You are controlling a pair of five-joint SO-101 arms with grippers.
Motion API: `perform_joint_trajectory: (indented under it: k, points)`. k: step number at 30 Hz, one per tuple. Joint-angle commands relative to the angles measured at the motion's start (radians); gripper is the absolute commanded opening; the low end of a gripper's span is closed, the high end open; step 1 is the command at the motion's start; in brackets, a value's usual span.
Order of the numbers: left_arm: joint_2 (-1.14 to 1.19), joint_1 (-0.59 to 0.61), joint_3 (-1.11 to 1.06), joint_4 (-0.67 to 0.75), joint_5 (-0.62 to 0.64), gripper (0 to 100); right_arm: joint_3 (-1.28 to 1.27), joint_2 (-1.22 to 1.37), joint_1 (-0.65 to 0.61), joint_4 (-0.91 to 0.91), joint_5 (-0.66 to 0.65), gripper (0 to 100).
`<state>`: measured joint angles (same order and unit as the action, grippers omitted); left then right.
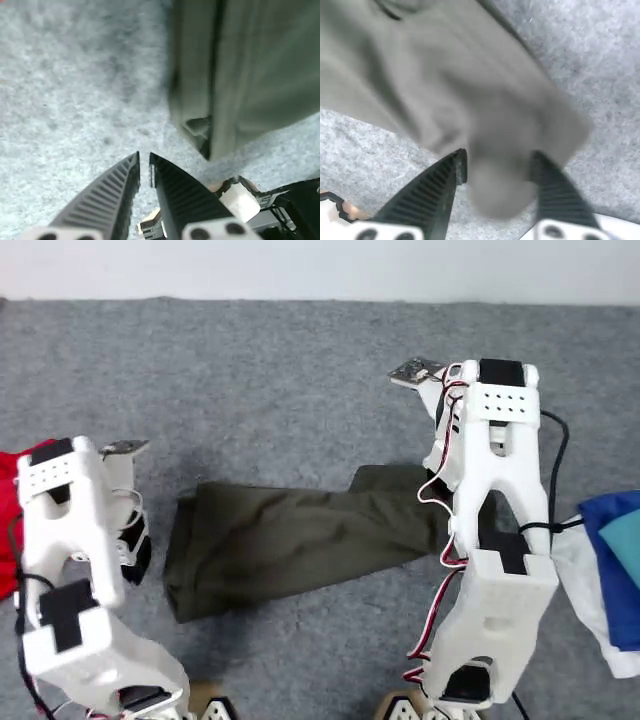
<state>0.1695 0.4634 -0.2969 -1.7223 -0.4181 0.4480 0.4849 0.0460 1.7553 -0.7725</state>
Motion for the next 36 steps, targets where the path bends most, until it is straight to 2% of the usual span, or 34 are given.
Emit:
perform_joint_trajectory:
  k: [1,3,6,14,19,23,32,36]
  points:
    - [-0.155,-0.092,-0.059,-0.031,0.014,3,-0.014,-0.062,0.007,0.038,-0.035,39.8]
    - [-0.193,-0.121,-0.091,-0.029,0.014,4,-0.055,-0.062,-0.005,0.038,-0.068,43.9]
    - [-0.232,-0.130,-0.120,-0.029,0.014,4,-0.064,-0.071,-0.007,0.036,-0.071,44.4]
    - [-0.253,-0.129,-0.125,-0.032,0.014,3,-0.063,0.054,0.045,-0.208,-0.072,30.0]
    - [-0.253,-0.135,-0.128,-0.032,0.017,4,-0.017,0.122,0.073,-0.102,-0.071,21.3]
    - [-0.255,-0.167,-0.186,-0.035,-0.003,4,0.021,0.077,0.111,0.039,-0.071,20.2]
    - [-0.255,-0.236,-0.228,-0.028,-0.021,3,-0.064,-0.085,0.177,0.039,-0.078,20.2]
    - [-0.253,-0.236,-0.228,0.040,-0.023,3,-0.163,-0.142,0.170,0.039,-0.072,20.2]
